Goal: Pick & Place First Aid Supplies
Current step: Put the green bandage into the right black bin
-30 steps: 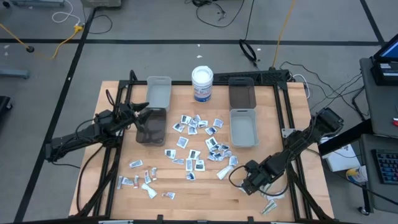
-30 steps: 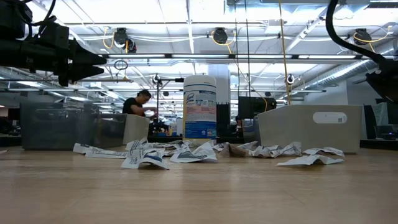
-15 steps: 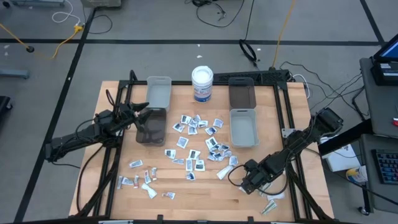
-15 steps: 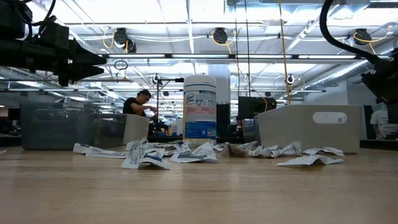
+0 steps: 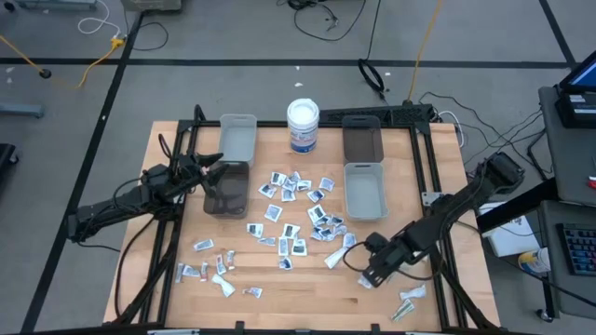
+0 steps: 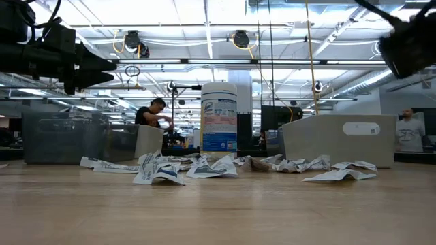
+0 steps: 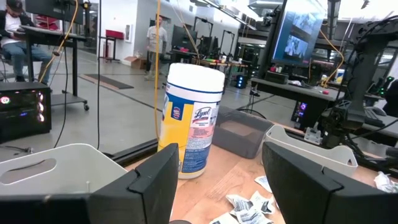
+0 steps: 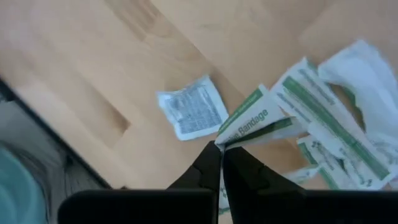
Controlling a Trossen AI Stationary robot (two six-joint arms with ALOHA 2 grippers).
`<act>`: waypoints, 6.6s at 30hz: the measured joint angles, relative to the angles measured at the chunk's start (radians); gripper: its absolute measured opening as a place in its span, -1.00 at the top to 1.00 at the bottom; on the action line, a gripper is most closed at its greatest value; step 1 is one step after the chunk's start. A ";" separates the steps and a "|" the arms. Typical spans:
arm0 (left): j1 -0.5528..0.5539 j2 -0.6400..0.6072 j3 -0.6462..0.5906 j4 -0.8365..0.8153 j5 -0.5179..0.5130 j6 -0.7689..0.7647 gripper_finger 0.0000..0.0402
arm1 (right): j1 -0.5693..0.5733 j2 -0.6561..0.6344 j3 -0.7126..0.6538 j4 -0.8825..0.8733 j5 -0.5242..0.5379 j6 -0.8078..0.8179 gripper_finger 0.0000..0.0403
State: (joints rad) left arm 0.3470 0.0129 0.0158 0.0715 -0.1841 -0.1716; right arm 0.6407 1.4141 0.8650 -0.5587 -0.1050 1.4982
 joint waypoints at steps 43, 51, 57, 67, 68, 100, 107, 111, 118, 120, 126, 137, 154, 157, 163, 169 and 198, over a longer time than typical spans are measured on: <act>0.000 0.000 0.000 0.000 0.000 0.000 -0.18 | -0.002 -0.260 0.001 0.016 -0.023 -0.058 1.00; 0.000 0.000 0.000 0.000 0.000 0.000 -0.18 | -0.120 -0.260 0.005 -0.022 -0.025 -0.231 1.00; 0.000 0.000 0.000 0.000 0.000 0.000 -0.18 | -0.192 -0.260 0.089 -0.222 -0.053 -0.347 1.00; 0.000 0.000 0.000 0.000 0.000 0.000 -0.18 | -0.243 -0.193 0.248 -0.513 -0.024 -0.583 1.00; 0.000 0.000 0.000 0.000 0.000 0.000 -0.18 | -0.246 -0.182 0.260 -0.532 -0.024 -0.611 1.00; 0.000 0.000 0.000 0.000 0.000 0.000 -0.18 | -0.861 -0.054 0.393 -0.602 0.214 -1.103 1.00; 0.000 0.000 0.000 0.000 0.000 0.000 -0.18 | -1.058 -0.054 0.393 -0.492 0.215 -1.172 1.00; 0.000 0.000 0.000 0.000 0.000 0.000 -0.18 | -1.146 -0.054 0.393 -0.429 0.256 -1.202 1.00; 0.000 0.000 0.000 0.000 0.000 0.000 -0.18 | -1.248 -0.032 0.393 -0.373 0.337 -1.204 1.00; 0.000 0.000 0.000 0.000 0.000 0.000 -0.18 | -1.264 -0.004 0.391 -0.374 0.343 -1.207 1.00; 0.000 0.000 0.000 0.000 0.000 0.000 -0.18 | -1.283 0.137 0.384 -0.322 0.343 -1.215 1.00; 0.000 0.000 0.000 0.000 0.000 0.000 -0.18 | -1.295 0.337 0.385 -0.248 0.339 -1.230 0.99; 0.000 0.000 0.000 0.000 0.000 0.000 -0.18 | -1.307 0.329 0.384 -0.250 0.339 -1.233 0.18; 0.000 0.000 0.000 0.000 0.000 0.000 -0.18 | -1.309 0.314 0.384 -0.245 0.339 -1.257 0.05; 0.000 0.000 0.000 0.000 0.000 0.000 -0.18 | -1.312 0.232 0.384 -0.267 0.335 -1.257 0.04; 0.000 0.000 0.000 0.000 0.000 0.000 -0.18 | -1.311 0.123 0.384 -0.388 0.221 -1.256 0.11; 0.000 0.000 0.000 0.000 -0.001 0.000 -0.18 | -0.897 -0.182 0.384 -0.921 0.183 -0.932 0.18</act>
State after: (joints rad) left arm 0.3470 0.0128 0.0158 0.0715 -0.1846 -0.1715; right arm -0.2566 1.2320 1.2491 -1.4799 0.0777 0.5658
